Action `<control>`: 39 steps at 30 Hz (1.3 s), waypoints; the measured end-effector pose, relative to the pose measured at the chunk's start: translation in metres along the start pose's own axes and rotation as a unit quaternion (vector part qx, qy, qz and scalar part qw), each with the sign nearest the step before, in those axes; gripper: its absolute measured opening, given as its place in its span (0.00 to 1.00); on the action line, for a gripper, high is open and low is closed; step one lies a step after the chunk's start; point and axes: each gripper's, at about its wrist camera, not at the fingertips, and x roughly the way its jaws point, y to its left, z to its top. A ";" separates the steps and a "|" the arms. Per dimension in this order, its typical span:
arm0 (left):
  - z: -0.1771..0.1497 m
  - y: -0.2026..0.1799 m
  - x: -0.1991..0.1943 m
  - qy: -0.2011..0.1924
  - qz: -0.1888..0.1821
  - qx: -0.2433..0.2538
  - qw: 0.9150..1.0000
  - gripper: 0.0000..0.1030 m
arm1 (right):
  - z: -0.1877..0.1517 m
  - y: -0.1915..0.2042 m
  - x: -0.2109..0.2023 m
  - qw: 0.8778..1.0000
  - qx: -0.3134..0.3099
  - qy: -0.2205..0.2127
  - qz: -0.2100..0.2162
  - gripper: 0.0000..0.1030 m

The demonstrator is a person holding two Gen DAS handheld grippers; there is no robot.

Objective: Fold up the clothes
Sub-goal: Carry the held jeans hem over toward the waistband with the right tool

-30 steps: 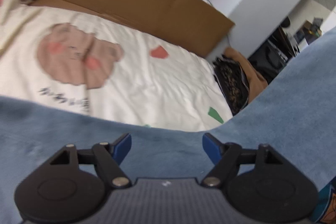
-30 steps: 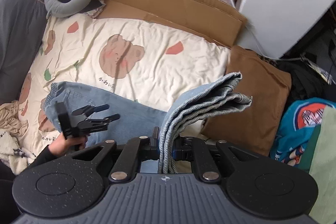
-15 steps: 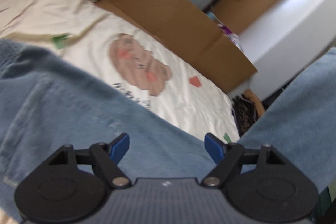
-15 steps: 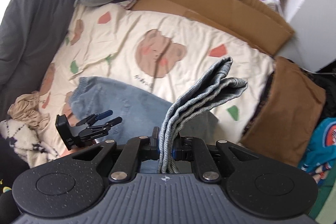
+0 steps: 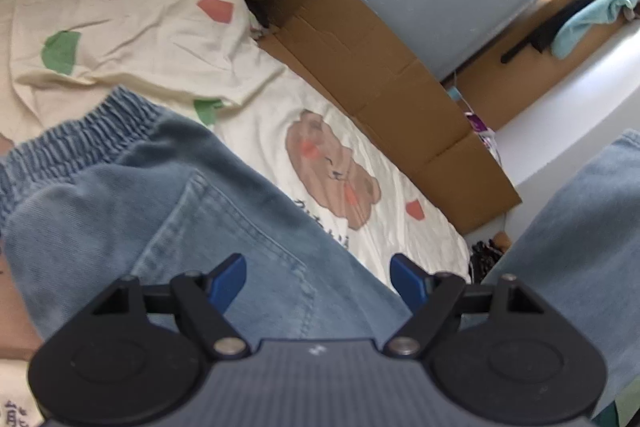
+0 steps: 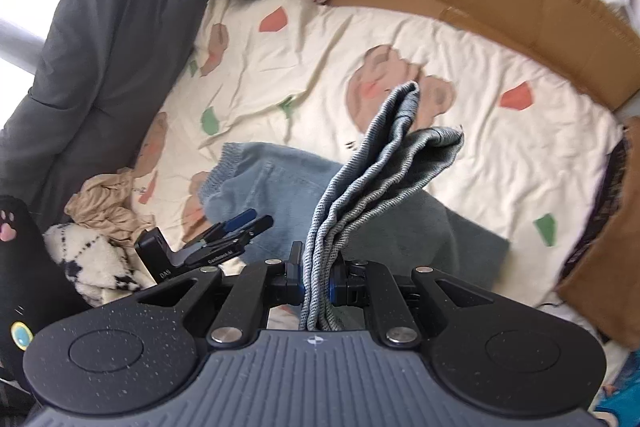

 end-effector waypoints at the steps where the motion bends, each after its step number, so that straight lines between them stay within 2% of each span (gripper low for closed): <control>1: 0.000 0.001 -0.001 -0.001 0.002 -0.002 1.000 0.79 | 0.000 0.001 0.007 1.000 0.003 0.001 0.006 0.09; 14: -0.003 0.009 0.000 0.003 0.015 -0.014 1.000 0.79 | -0.006 0.005 0.097 0.997 0.034 0.010 0.066 0.09; 21: -0.001 0.014 -0.004 -0.003 0.035 -0.013 0.999 0.79 | -0.013 0.011 0.146 0.995 0.049 0.004 0.088 0.10; 29: 0.004 0.017 -0.021 -0.020 0.083 0.013 0.996 0.78 | -0.007 0.017 0.189 0.992 0.057 0.008 0.109 0.10; 35: 0.011 0.028 -0.035 -0.041 0.144 -0.004 0.989 0.77 | -0.001 0.033 0.231 0.992 0.062 0.020 0.109 0.10; 39: 0.013 0.032 -0.041 -0.043 0.170 0.005 0.984 0.77 | 0.006 0.042 0.258 0.992 0.057 0.028 0.113 0.10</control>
